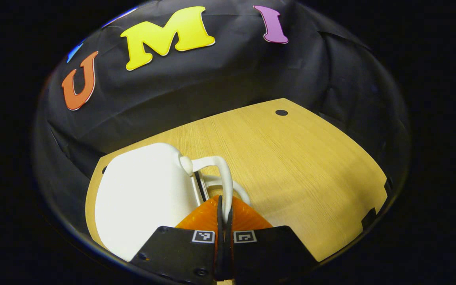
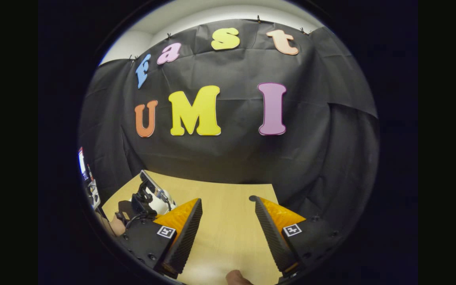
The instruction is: First open the suitcase, pack the skin care products into it, and then close the suitcase.
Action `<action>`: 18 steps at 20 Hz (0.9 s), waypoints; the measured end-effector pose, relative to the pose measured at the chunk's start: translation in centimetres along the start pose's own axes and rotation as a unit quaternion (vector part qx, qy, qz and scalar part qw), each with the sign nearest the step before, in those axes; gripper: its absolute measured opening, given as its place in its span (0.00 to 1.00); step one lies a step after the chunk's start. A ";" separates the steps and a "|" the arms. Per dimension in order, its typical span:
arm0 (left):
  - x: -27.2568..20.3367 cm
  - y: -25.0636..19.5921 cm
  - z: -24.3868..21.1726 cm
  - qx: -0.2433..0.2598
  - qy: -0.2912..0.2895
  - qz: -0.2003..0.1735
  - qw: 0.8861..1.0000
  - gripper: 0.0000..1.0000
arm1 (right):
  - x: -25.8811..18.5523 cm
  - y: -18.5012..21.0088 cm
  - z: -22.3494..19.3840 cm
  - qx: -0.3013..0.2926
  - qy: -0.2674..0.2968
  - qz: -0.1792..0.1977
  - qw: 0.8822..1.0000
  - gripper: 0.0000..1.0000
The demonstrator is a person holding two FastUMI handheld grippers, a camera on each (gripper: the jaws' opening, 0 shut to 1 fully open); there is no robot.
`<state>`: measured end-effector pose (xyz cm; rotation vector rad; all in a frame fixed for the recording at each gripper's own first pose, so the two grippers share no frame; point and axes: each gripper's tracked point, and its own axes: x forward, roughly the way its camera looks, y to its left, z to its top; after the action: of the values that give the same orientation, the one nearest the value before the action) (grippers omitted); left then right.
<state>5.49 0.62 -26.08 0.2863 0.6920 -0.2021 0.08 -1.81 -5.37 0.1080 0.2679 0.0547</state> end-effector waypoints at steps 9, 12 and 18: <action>-1.0 -2.2 -0.9 -0.056 0.007 -0.037 0.998 0.31 | -0.3 0.4 0.4 0.010 -0.003 -0.025 1.000 0.80; -3.1 -0.5 1.2 -0.112 -0.022 -0.028 0.993 0.63 | -0.3 1.2 0.9 0.011 -0.010 -0.031 0.999 0.80; -10.8 7.5 7.0 -0.136 -0.115 0.083 0.981 0.98 | -0.4 4.7 2.6 -0.006 -0.036 -0.030 0.999 0.80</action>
<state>3.63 6.41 -12.51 0.0563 0.4556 0.0197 0.18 2.53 -2.24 0.0889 0.1994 -0.0073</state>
